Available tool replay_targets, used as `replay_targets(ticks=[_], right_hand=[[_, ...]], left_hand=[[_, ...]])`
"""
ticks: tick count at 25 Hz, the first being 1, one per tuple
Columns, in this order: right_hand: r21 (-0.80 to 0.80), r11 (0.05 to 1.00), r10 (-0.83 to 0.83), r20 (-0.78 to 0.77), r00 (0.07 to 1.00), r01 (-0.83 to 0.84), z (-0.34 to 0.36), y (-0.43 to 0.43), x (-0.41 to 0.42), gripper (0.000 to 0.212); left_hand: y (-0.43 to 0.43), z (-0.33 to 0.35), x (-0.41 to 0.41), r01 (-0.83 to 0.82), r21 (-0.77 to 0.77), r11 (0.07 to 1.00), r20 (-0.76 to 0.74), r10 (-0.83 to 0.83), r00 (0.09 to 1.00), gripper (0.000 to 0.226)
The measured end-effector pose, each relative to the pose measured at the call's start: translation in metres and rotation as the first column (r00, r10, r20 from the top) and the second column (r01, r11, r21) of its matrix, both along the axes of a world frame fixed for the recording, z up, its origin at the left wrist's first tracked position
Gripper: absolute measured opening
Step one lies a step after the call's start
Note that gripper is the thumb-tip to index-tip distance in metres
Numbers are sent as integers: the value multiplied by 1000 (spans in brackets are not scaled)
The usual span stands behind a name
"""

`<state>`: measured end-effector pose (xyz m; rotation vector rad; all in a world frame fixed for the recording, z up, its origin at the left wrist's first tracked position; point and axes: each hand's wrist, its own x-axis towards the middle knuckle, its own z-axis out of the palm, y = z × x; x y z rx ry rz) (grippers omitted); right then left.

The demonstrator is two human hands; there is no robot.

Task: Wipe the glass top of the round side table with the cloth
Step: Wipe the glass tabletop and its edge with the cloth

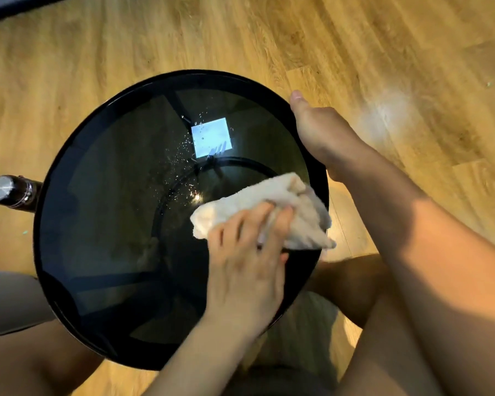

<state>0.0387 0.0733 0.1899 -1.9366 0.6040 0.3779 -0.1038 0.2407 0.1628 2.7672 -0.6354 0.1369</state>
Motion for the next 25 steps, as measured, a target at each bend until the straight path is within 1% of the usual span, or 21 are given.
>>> replay_targets(ticks=[2, 4, 6, 7, 8, 9, 10, 11, 12, 13, 14, 15, 16, 17, 19, 20, 21, 22, 23, 24, 25], right_hand=[[0, 999, 39, -37, 999, -39, 2, -2, 0, 73], [-41, 995, 88, 21, 996, -87, 5, 0, -2, 68], [-183, 975, 165, 232, 959, -124, 14, 9, -11, 54], [-202, 969, 205, 319, 925, -145, 17, 15, -18, 47], [-145, 971, 232, 359, 904, -192, 18, 21, -24, 43], [-3, 971, 227, 329, 917, -239, 19, 24, -31, 42], [187, 946, 217, 239, 946, -264, 21, 25, -38, 45], [365, 899, 207, 135, 969, -243, 25, 24, -43, 51], [470, 852, 236, 48, 970, -231, 28, 22, -47, 57], [525, 807, 306, 20, 952, -270, 29, 20, -54, 60], [522, 787, 369, 28, 929, -328, 27, 20, -64, 56], [478, 791, 402, 63, 913, -381, 24, 23, -74, 43], [404, 830, 373, 112, 921, -386, 21, 28, -83, 29], [347, 871, 314, 154, 937, -349, 17, 32, -89, 26], [297, 920, 198, 212, 957, -256, 9, 29, -92, 38], [183, 955, 187, 239, 953, -233, 8, 29, -92, 45], [-42, 976, 219, 262, 940, -215, 7, 29, -92, 53], [-262, 948, 255, 289, 923, -180, 1, 33, -94, 58], [-420, 893, 299, 285, 911, -161, -4, 44, -102, 60], [-545, 814, 369, 222, 902, -199, -9, 62, -114, 61], [-651, 704, 454, 103, 885, -285, -18, 86, -133, 64]], left_hand=[[6, -1, 32, -27, 103, 994, -16, 28, 999, 76], [14, -1, 59, -64, 87, 994, -103, 73, 992, 64], [17, 8, 78, -176, -112, 978, -243, 144, 959, 44], [18, 13, 84, -269, -257, 928, -338, 174, 925, 36], [20, 20, 86, -375, -416, 828, -472, 156, 868, 28], [23, 27, 84, -489, -571, 659, -603, 66, 795, 24], [25, 34, 78, -591, -652, 475, -682, -26, 731, 25], [28, 37, 69, -651, -670, 357, -713, -67, 698, 27], [31, 38, 57, -672, -672, 310, -720, -60, 692, 30], [34, 37, 45, -656, -670, 346, -701, -5, 713, 33], [35, 36, 31, -608, -657, 447, -651, 72, 756, 38], [35, 35, 18, -537, -620, 572, -574, 136, 807, 43], [34, 35, 4, -462, -583, 668, -508, 144, 849, 48], [35, 36, -9, -383, -575, 723, -461, 100, 882, 53], [47, 34, -30, -243, -558, 793, -396, 3, 918, 57], [59, 27, -36, -169, -485, 858, -330, -1, 944, 56], [75, 16, -38, -106, -342, 934, -236, 24, 972, 55], [93, 4, -39, -74, -173, 982, -157, 47, 986, 55], [110, -7, -37, -61, -21, 998, -129, 58, 990, 57], [124, -17, -35, -45, 80, 996, -139, 56, 989, 59], [134, -25, -34, -27, 138, 990, -171, 50, 984, 60]])
